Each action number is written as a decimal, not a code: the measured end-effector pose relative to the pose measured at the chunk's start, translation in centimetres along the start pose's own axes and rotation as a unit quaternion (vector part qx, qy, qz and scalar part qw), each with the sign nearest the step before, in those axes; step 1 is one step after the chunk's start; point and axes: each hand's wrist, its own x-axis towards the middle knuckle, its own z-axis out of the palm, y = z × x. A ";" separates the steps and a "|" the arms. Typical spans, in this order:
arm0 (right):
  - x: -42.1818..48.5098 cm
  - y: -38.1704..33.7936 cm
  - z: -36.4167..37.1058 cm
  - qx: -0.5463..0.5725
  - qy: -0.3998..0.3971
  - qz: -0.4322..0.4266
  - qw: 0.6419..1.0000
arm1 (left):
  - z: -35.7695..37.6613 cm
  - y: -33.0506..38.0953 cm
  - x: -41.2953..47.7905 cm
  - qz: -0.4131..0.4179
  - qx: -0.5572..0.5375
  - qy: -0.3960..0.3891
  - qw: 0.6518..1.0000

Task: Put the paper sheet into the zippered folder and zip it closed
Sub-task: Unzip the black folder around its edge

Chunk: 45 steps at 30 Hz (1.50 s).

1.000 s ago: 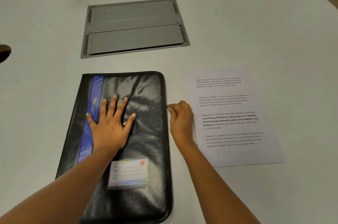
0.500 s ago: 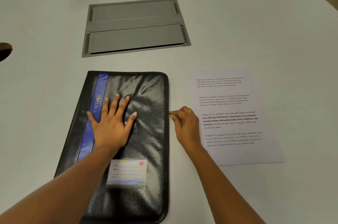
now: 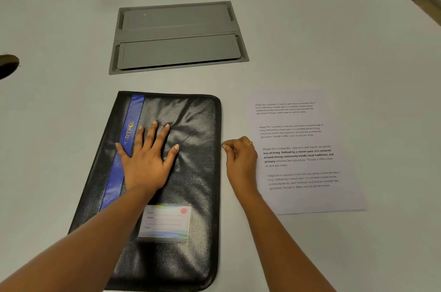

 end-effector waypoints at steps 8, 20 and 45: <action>1.9 -0.9 0.9 -0.014 -0.015 -0.002 1.000 | 0.1 0.1 0.0 -0.031 -0.018 0.002 0.999; 3.5 -1.2 2.0 0.006 0.001 0.021 1.000 | 0.0 0.3 0.1 -0.041 -0.024 0.001 0.999; 0.6 0.0 -0.5 -0.019 -0.064 -0.051 0.996 | -0.5 0.9 0.2 -0.061 -0.019 -0.024 0.998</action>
